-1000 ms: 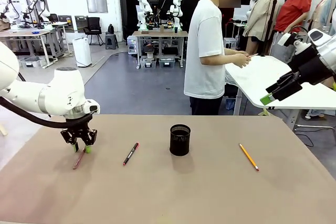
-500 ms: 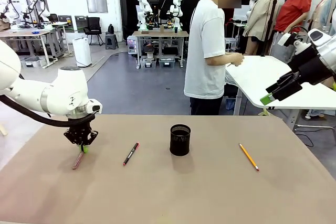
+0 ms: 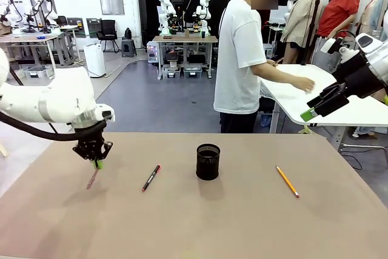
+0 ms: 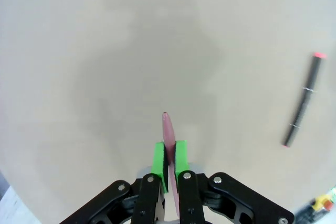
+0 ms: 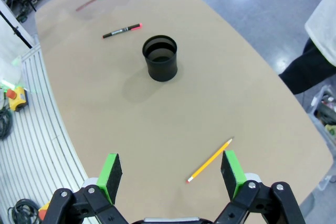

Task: Place the pens into the pen holder.
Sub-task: Pick up a writing instrument from the table and place it into the Pen holder.

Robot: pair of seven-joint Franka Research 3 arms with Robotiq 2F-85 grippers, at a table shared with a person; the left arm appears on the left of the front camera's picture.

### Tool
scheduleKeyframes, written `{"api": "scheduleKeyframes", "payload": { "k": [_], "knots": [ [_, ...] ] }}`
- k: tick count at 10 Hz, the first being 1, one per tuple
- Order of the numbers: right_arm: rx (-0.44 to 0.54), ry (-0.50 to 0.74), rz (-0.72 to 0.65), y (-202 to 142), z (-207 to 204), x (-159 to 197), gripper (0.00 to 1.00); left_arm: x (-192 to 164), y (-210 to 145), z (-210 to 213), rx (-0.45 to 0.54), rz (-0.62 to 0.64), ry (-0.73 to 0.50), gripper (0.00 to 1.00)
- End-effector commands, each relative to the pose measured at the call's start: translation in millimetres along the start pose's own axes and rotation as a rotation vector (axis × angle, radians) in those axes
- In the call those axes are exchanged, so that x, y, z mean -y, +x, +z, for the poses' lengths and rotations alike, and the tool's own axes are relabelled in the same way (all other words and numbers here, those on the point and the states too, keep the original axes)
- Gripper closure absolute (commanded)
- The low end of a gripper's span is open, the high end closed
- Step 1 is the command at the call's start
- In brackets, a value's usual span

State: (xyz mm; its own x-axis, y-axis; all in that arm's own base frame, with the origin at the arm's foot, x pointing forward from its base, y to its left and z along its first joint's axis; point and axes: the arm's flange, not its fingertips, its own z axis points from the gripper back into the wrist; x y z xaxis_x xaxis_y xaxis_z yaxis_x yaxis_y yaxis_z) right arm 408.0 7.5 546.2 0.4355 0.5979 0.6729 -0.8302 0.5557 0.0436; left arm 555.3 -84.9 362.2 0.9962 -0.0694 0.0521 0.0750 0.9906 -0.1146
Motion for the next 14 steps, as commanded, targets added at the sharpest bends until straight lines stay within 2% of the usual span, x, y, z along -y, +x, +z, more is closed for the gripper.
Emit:
{"api": "scheduleKeyframes", "payload": {
  "k": [1,2,3,5,6,8,10,11,12,14],
  "knots": [
    [0.012,0.007,0.005,0.7,0.2,1.1,0.00,-18.2,-14.3,32.5,0.041,-0.108,-0.294,1.00],
    [0.012,0.007,0.005,0.7,0.2,1.1,0.00,-15.8,-13.5,46.4,0.115,-0.117,-0.412,1.00],
    [0.012,0.007,0.005,0.7,0.2,1.1,0.00,-7.5,-15.4,61.7,0.187,-0.163,-0.477,1.00],
    [0.012,0.007,0.005,0.7,0.2,1.1,0.00,17.5,-28.0,81.0,0.382,-0.369,-0.467,1.00],
    [0.012,0.007,0.005,0.7,0.2,1.1,0.00,29.8,-36.6,84.5,0.512,-0.476,-0.396,1.00],
    [0.012,0.007,0.005,0.7,0.2,1.1,0.00,49.5,-52.9,93.7,0.763,-0.768,-0.406,1.00],
    [0.012,0.007,0.005,0.7,0.2,1.1,0.00,60.1,-59.5,103.9,0.833,-0.910,-0.485,1.00],
    [0.012,0.007,0.005,0.7,0.2,1.1,0.00,61.9,-55.7,107.1,0.793,-0.860,-0.533,1.00],
    [0.012,0.007,0.005,0.7,0.2,1.1,0.00,79.0,-51.3,124.6,0.772,-0.823,-0.355,1.00],
    [0.012,0.007,0.005,0.7,0.2,1.1,0.00,79.0,-51.3,124.6,0.772,-0.823,-0.355,1.00]
  ]
}}
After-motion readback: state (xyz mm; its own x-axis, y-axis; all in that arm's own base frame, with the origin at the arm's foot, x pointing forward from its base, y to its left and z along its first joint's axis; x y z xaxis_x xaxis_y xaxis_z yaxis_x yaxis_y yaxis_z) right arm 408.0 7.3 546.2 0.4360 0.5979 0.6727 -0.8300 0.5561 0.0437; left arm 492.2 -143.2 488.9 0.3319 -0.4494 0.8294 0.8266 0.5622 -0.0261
